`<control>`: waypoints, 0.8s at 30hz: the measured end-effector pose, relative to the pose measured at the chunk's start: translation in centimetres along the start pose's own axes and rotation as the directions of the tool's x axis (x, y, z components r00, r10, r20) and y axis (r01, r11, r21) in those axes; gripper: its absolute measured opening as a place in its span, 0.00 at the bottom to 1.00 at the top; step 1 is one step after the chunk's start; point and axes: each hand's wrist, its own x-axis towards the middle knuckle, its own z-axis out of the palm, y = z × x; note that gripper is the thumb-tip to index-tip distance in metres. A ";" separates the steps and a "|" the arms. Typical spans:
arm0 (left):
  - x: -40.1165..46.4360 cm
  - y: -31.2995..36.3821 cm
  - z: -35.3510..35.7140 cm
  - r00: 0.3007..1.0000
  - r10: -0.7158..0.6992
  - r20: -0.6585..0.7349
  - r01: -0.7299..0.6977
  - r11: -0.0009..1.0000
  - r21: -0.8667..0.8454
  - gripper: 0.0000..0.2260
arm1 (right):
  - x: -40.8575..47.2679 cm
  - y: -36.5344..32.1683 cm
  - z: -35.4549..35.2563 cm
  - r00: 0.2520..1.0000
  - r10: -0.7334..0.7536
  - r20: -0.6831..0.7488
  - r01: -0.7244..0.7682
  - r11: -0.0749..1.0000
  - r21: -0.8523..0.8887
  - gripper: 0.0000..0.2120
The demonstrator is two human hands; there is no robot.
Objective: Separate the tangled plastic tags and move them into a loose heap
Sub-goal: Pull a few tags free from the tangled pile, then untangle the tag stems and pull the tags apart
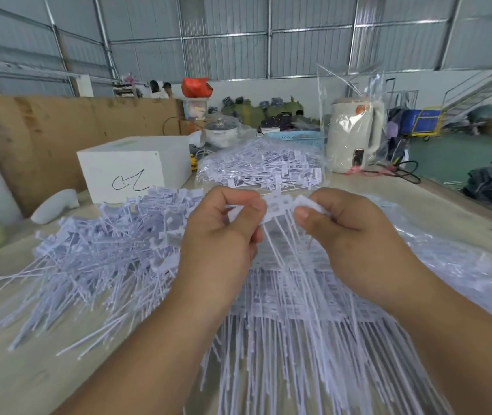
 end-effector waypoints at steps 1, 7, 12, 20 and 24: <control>0.0 0.1 0.1 1.000 0.011 -0.006 -0.011 1.000 -0.009 0.08 | 0.0 0.0 0.1 1.000 -0.004 -0.009 0.004 1.000 0.011 0.14; -0.1 0.2 0.1 0.997 0.056 -0.058 -0.056 0.998 0.001 0.11 | -0.4 -0.2 1.0 0.995 -0.030 -0.095 0.033 0.999 0.026 0.18; -0.1 0.4 0.1 0.996 0.062 -0.064 -0.060 0.998 0.028 0.12 | -0.7 -0.5 1.6 0.975 -0.106 -0.194 0.105 0.994 -0.015 0.21; 0.3 0.7 -0.2 0.996 -0.091 0.008 0.092 0.989 -0.114 0.16 | -1.1 -1.1 2.0 0.951 -0.212 -0.226 0.174 0.969 -0.178 0.17; 0.5 0.5 -0.3 0.981 -0.191 0.013 0.191 0.969 -0.154 0.16 | -1.2 -1.3 1.8 0.915 -0.269 -0.302 0.192 0.946 -0.259 0.18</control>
